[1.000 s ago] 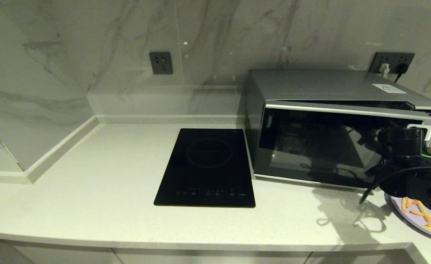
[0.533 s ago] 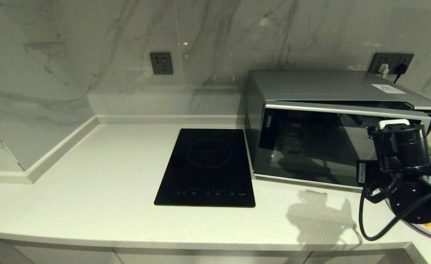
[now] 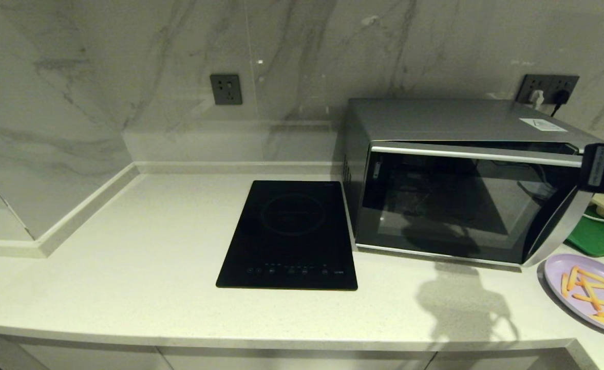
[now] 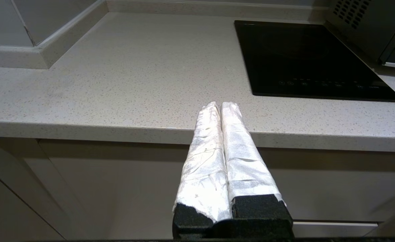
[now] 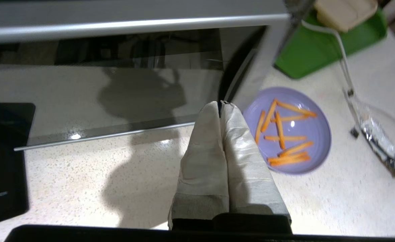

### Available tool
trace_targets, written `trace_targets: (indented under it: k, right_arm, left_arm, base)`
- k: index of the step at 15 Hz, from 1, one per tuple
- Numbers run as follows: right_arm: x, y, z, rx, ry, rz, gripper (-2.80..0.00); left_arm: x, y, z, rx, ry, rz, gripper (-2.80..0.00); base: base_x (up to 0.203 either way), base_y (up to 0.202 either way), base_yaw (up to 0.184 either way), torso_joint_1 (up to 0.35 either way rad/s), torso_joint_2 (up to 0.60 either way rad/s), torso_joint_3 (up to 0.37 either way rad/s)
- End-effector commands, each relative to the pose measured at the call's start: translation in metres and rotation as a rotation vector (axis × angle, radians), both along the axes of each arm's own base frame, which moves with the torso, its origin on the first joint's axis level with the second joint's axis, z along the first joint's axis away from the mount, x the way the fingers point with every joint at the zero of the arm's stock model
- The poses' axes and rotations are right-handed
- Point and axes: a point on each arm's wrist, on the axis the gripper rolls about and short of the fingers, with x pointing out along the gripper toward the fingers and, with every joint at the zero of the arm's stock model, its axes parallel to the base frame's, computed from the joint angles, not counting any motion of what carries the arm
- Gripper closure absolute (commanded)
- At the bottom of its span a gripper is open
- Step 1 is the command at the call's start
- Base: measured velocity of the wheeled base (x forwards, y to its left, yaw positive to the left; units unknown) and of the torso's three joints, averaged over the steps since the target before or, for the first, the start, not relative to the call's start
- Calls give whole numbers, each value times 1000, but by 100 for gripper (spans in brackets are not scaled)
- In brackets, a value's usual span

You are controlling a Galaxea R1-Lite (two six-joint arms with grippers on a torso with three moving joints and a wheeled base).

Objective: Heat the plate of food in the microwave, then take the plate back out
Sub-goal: Open the microwave oven

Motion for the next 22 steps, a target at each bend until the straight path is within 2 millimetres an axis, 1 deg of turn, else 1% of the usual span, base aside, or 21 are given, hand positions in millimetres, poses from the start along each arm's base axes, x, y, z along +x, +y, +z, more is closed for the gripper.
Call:
trace_targets:
  k: [1, 4, 6, 9, 13, 16, 19, 22]
  right_arm:
    - [7, -22, 22, 92, 25, 15, 0]
    - [45, -35, 25, 134, 76, -6, 0]
    - [69, -39, 23, 138, 88, -19, 0]
    - [97, -41, 19, 138, 94, -33, 0]
    - [124, -41, 18, 138, 75, -33, 0]
    - [141, -45, 11, 136, 83, -46, 0]
    - [155, -50, -3, 138, 117, -61, 0]
    - [161, -55, -10, 162, 134, -46, 0]
  left_arm:
    - [0, 0, 0, -1, 0, 1, 0]
    - [0, 0, 0, -1, 0, 1, 0]
    - [0, 0, 0, -1, 0, 1, 0]
    - [0, 0, 0, -1, 0, 1, 0]
    - [0, 0, 0, -1, 0, 1, 0]
    - [0, 0, 0, -1, 0, 1, 0]
    - [0, 0, 0, -1, 0, 1, 0]
    - [0, 0, 0, -1, 0, 1, 0]
  base:
    - [0, 0, 0, 0, 0, 0]
    - [0, 0, 0, 0, 0, 0]
    - [0, 0, 0, 0, 0, 0]
    - [0, 0, 0, 0, 0, 0]
    - [0, 0, 0, 0, 0, 0]
    - [0, 0, 0, 0, 0, 0]
    - [0, 0, 0, 0, 0, 0]
    - [0, 0, 0, 0, 0, 0]
